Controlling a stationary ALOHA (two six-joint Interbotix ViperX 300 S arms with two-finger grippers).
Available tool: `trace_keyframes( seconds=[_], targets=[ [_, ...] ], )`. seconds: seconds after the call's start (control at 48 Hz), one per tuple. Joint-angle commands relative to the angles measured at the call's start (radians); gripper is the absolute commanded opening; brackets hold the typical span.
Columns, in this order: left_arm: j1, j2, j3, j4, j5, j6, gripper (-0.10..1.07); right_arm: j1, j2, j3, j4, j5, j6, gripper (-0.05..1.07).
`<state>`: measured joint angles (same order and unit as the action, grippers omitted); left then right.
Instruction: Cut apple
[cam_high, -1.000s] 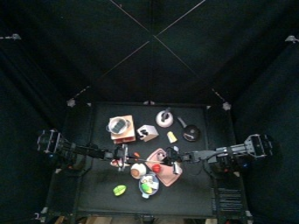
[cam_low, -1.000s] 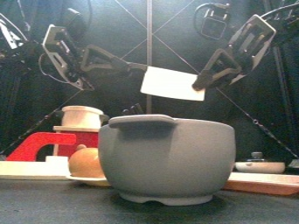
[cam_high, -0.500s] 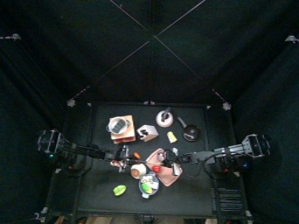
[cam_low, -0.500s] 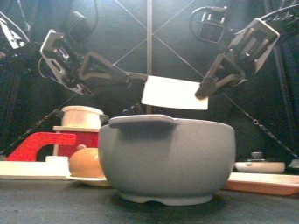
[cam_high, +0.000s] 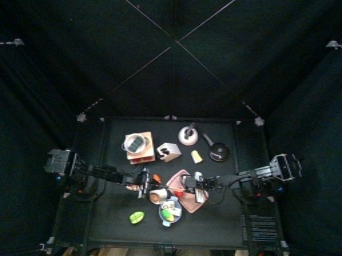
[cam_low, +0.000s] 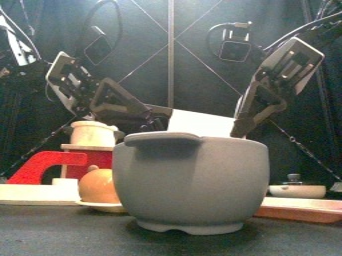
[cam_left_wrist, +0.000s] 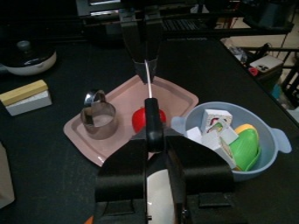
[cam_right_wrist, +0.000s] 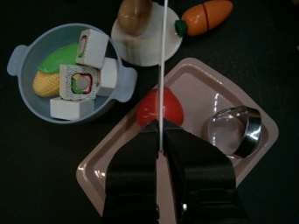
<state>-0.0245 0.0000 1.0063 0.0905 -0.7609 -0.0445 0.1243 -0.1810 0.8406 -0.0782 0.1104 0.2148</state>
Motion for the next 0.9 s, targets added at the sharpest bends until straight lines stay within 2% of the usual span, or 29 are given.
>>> trace_keyframes(
  seconds=[0.0,0.271,0.875],
  targets=[
    [0.002,-0.003,-0.009,-0.002,0.018,-0.002,0.43,0.015,-0.011,-0.009,0.003,0.005,-0.003,0.33],
    [-0.015,-0.002,-0.014,-0.005,0.083,-0.002,0.43,0.021,0.008,-0.012,0.003,0.005,-0.002,0.33],
    [-0.012,0.0,-0.021,-0.005,0.095,-0.002,0.43,0.026,0.02,-0.017,0.006,0.011,-0.003,0.33]
  ],
)
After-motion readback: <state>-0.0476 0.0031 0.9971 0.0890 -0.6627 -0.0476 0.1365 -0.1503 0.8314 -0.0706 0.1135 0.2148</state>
